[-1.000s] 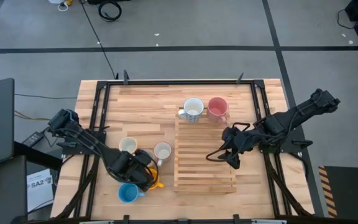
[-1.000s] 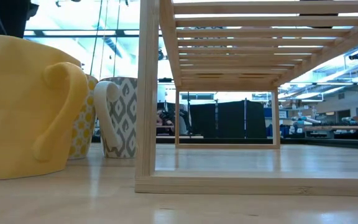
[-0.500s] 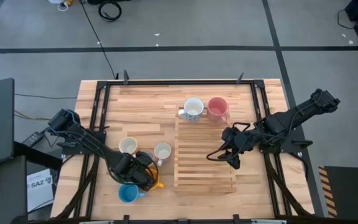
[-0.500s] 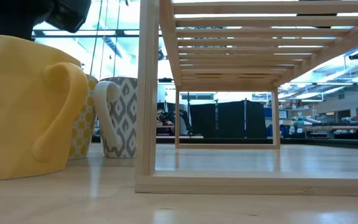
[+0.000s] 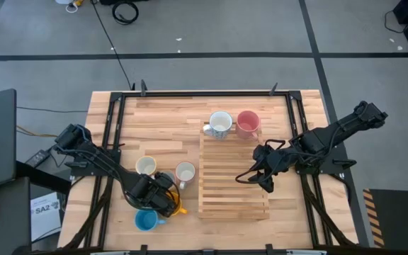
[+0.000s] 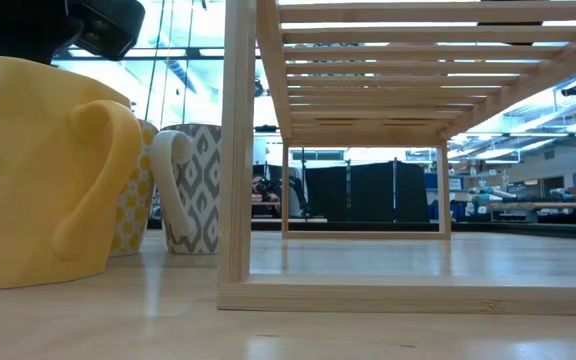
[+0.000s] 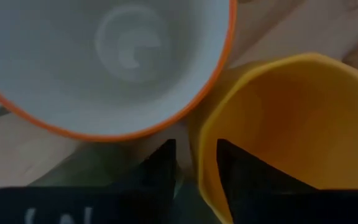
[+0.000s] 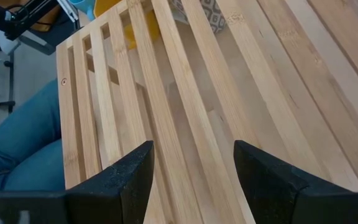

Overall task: Place coffee mugs
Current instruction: Put the yellow mug on the shelf

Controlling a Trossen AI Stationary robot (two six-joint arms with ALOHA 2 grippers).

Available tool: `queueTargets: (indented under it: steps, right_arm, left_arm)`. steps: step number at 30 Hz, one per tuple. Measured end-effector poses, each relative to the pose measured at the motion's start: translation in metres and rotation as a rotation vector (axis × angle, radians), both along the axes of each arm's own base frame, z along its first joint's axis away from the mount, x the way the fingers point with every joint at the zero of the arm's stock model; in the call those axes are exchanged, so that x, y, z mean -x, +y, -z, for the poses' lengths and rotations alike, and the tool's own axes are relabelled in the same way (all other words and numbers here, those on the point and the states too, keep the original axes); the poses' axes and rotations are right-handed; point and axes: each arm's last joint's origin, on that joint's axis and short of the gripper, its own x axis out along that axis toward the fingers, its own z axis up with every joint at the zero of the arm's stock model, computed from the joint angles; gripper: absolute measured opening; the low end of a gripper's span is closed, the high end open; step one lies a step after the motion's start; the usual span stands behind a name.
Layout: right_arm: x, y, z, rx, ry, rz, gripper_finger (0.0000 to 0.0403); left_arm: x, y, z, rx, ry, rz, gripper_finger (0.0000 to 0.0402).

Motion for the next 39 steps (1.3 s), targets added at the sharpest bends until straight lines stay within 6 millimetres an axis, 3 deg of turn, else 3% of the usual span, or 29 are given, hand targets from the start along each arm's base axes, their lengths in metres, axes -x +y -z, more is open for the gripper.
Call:
queueTargets:
  steps: [13, 22, 29, 39]
  right_arm:
    - [0.0, 0.0, 0.0, 0.0, 0.0, 0.0, 0.0226]
    - [0.0, 0.0, 0.0, 0.0, 0.0, 0.0, 0.0226]
    - [-0.001, 0.0, -0.001, -0.02, -0.012, 0.013, 0.0226]
    - [-0.011, 0.007, -0.014, -0.039, -0.192, -0.088, 0.0226]
  left_arm:
    - [-0.002, -0.001, 0.0, 0.012, -0.018, -0.001, 0.003]
    - [-0.003, -0.005, -0.004, 0.091, 0.0, 0.019, 0.0033]
    - [-0.014, -0.013, -0.037, 0.137, -0.077, 0.05, 0.0027]
    - [-0.029, -0.018, -0.113, 0.234, -0.25, 0.087, 0.0028]
